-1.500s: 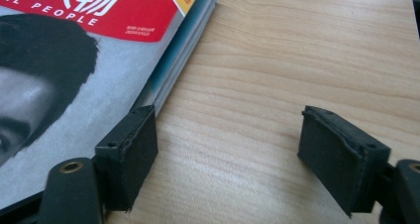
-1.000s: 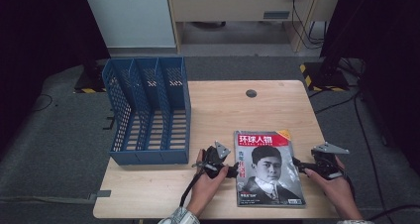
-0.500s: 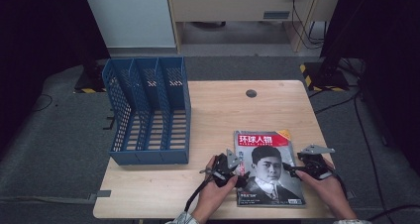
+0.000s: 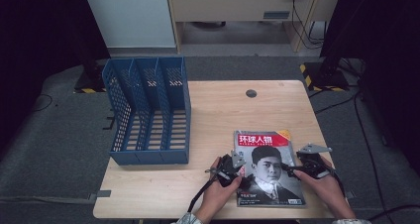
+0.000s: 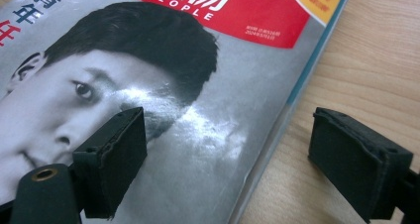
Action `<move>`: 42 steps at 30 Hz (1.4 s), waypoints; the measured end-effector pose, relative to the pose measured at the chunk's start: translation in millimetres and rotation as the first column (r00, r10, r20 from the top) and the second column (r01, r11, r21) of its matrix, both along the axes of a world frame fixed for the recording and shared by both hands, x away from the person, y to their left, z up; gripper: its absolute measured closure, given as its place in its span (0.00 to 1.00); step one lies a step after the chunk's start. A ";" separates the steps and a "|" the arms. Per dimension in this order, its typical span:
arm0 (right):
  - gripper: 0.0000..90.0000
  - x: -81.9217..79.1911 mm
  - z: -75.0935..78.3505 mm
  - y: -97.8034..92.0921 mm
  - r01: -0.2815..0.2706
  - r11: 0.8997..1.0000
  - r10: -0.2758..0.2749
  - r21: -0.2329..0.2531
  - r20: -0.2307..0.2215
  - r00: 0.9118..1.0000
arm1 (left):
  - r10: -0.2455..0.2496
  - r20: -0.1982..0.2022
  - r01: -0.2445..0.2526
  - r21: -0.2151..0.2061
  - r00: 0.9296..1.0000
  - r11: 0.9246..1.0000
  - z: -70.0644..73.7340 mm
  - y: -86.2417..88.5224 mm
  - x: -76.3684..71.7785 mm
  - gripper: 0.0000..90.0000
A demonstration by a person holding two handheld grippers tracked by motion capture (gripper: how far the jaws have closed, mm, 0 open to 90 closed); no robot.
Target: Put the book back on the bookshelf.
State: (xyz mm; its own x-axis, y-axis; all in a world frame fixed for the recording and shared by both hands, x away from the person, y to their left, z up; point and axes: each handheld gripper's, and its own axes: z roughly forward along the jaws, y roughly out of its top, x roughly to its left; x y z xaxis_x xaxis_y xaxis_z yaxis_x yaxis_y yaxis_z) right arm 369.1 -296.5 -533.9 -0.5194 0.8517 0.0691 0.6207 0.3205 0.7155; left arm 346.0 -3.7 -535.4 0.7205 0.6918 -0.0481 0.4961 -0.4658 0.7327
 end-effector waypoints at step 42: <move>0.49 -7.7 12.2 11.8 -0.081 0.988 0.079 0.134 0.014 0.997 | -0.056 0.003 0.056 0.008 0.998 0.998 -0.1 -3.9 2.2 0.14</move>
